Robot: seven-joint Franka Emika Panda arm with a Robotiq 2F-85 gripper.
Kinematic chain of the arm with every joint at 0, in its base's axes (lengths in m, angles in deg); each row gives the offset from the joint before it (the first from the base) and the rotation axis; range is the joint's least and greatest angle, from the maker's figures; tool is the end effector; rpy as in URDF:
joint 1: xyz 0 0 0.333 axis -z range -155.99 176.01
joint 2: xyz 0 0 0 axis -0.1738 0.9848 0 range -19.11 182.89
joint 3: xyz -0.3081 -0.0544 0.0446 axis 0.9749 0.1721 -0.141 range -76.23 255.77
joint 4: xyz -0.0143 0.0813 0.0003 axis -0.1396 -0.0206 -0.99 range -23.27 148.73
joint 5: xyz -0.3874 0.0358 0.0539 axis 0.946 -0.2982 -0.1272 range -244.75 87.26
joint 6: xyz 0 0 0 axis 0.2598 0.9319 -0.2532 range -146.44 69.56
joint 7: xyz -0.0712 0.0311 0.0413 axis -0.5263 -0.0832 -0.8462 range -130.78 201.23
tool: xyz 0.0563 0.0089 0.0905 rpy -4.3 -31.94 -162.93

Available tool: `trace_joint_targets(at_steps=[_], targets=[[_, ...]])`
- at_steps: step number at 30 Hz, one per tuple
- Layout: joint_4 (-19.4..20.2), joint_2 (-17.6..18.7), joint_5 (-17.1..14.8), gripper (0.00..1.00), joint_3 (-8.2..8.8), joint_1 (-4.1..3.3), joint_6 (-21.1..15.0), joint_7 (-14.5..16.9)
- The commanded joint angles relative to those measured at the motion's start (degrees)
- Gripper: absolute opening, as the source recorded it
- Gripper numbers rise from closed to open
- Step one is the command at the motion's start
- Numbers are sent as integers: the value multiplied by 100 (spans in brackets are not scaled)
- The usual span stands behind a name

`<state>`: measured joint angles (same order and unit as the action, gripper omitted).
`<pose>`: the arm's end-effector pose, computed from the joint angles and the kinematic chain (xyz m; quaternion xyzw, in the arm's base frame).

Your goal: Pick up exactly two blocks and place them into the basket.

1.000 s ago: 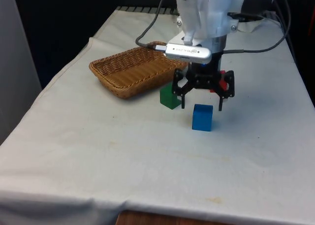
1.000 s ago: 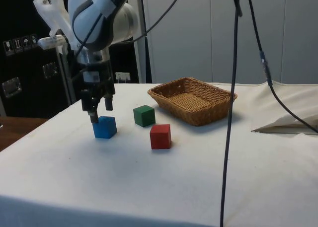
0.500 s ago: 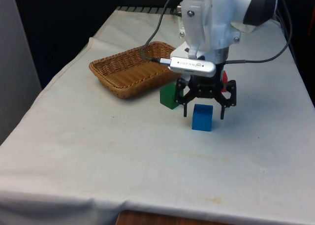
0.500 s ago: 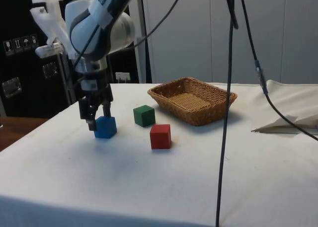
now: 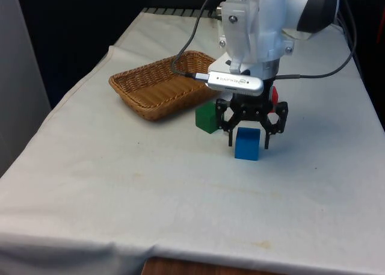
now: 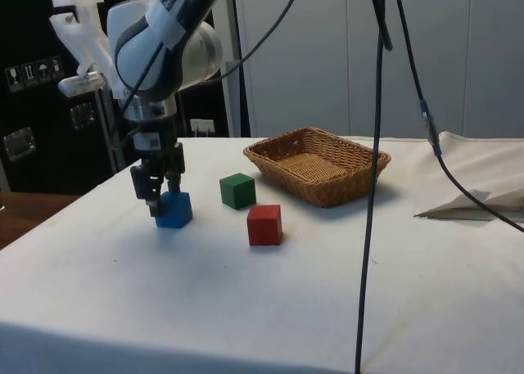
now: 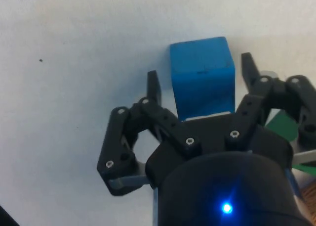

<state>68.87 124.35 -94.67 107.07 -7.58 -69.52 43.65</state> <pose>0.6809 0.0272 0.1876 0.9997 0.0127 0.0171 0.0076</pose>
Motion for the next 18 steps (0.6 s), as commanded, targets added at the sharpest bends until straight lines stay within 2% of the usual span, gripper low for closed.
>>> trace_joint_targets(at_steps=[1,5,6,13,18], targets=[[0,0,0,46,0,0,0,0],[0,0,-6,3,0,0,-17,0],[0,0,-6,0,0,0,-17,0],[0,0,-6,1,0,0,-17,0],[80,-172,92,1,69,-69,103,-57]])
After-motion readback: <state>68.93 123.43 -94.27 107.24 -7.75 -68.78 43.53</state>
